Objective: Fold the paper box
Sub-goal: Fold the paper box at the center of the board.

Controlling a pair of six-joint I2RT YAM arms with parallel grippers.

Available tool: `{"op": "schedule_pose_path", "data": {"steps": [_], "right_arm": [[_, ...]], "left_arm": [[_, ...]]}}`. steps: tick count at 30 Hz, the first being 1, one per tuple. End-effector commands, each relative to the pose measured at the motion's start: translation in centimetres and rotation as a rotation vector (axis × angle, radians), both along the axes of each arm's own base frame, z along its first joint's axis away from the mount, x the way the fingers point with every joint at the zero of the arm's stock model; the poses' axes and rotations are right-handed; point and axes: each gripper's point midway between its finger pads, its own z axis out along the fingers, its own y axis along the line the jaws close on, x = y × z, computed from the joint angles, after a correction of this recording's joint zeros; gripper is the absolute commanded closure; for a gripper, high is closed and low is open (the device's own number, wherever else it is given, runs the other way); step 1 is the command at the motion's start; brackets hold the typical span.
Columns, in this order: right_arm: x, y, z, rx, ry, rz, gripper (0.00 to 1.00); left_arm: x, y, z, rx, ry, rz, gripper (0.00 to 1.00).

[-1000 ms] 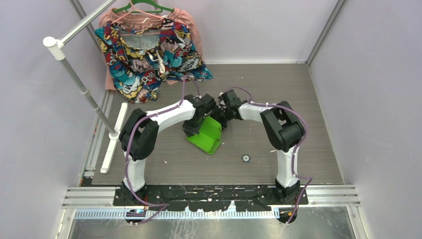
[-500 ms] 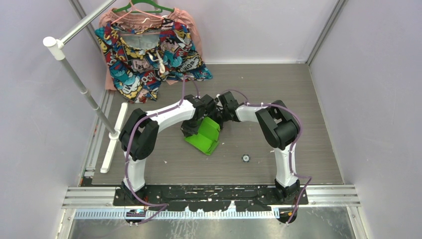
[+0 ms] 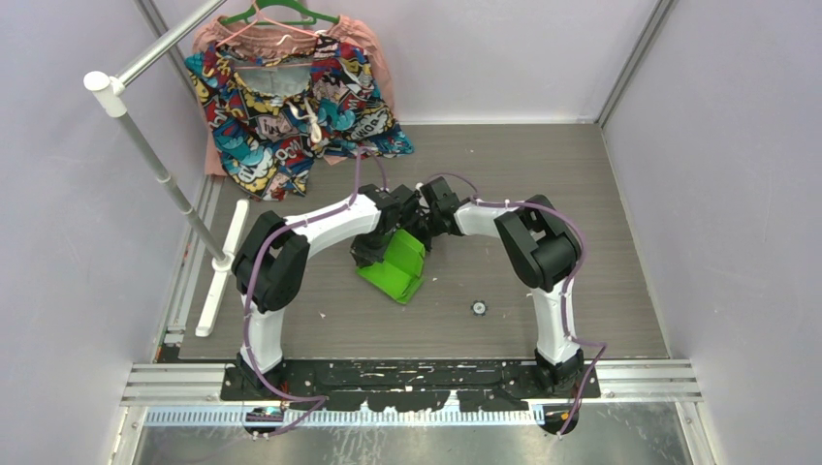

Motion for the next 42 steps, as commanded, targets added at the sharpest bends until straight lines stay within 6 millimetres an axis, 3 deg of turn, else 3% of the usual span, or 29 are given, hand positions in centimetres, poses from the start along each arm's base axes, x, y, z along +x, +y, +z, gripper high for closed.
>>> {"op": "schedule_pose_path", "data": {"steps": [1,8,15,23,30,33,36,42], "right_arm": [[-3.8,4.2,3.1,0.112,0.008,0.173,0.69],[-4.5,4.2,2.8,0.116,0.021,0.195,0.69],[-1.6,0.9,1.1,0.037,0.012,0.042,0.67],[4.2,-7.4,1.2,-0.195,-0.099,-0.22,0.57],[6.9,-14.7,4.4,-0.381,-0.23,-0.395,0.5],[6.8,-17.3,6.1,-0.446,-0.286,-0.465,0.5],[5.9,-18.4,7.7,-0.455,-0.326,-0.506,0.52],[1.9,-17.6,8.1,-0.39,-0.326,-0.494,0.6]], "left_arm": [[2.4,-3.8,-1.4,-0.138,-0.093,0.035,1.0],[2.5,-3.6,-1.4,-0.126,-0.101,0.037,1.0],[2.3,-3.0,-1.8,-0.114,-0.116,0.039,1.0],[2.3,-2.3,-2.4,-0.1,-0.131,0.055,1.0],[2.7,-2.0,-2.4,-0.098,-0.14,0.075,1.0],[2.9,-1.7,-2.2,-0.097,-0.145,0.094,1.0],[3.0,-1.3,-2.3,-0.097,-0.14,0.122,1.0],[3.0,-1.1,-2.6,-0.094,-0.123,0.153,1.0]]}}
